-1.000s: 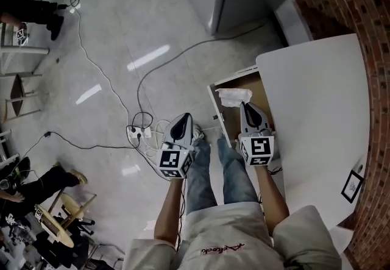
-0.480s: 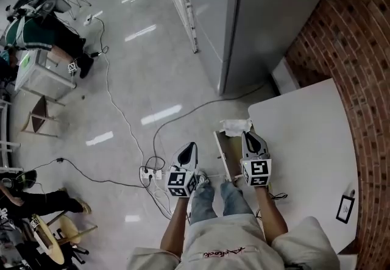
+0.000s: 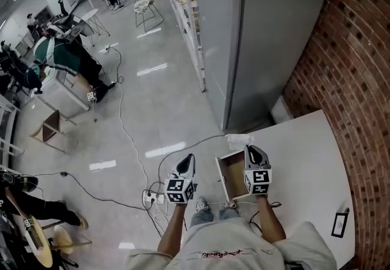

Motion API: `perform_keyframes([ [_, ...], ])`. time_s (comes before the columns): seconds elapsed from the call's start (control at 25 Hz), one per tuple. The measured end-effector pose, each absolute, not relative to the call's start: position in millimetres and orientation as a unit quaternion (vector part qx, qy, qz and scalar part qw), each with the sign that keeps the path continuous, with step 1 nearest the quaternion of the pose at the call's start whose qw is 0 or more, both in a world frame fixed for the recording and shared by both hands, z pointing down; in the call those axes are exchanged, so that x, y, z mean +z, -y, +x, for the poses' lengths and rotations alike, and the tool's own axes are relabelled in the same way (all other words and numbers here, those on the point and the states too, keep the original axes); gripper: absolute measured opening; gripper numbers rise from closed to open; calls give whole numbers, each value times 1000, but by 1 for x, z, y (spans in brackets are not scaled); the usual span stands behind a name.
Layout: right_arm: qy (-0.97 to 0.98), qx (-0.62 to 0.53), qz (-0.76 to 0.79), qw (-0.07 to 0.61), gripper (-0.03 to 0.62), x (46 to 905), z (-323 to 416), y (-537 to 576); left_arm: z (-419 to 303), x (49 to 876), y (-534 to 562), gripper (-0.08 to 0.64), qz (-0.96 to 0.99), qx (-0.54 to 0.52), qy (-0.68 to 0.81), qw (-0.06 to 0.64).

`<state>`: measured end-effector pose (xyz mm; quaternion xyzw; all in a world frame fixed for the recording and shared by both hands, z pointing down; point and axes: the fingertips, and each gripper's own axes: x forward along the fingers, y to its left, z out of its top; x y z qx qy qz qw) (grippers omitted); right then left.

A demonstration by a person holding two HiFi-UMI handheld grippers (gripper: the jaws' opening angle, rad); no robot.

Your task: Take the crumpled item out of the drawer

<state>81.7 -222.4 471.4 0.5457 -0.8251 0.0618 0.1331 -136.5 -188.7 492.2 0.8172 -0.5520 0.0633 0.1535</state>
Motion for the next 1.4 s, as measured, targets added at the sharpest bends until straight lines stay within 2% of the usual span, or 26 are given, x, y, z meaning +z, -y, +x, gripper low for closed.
perform_keyframes([
  [0.68,834,24,541,105,20,413,83,214,-162,420,194,9,808,29,580,96],
  [1.4,830,25,548,96,18,404,82,229,-162,405,205,9,811,30,580,77],
])
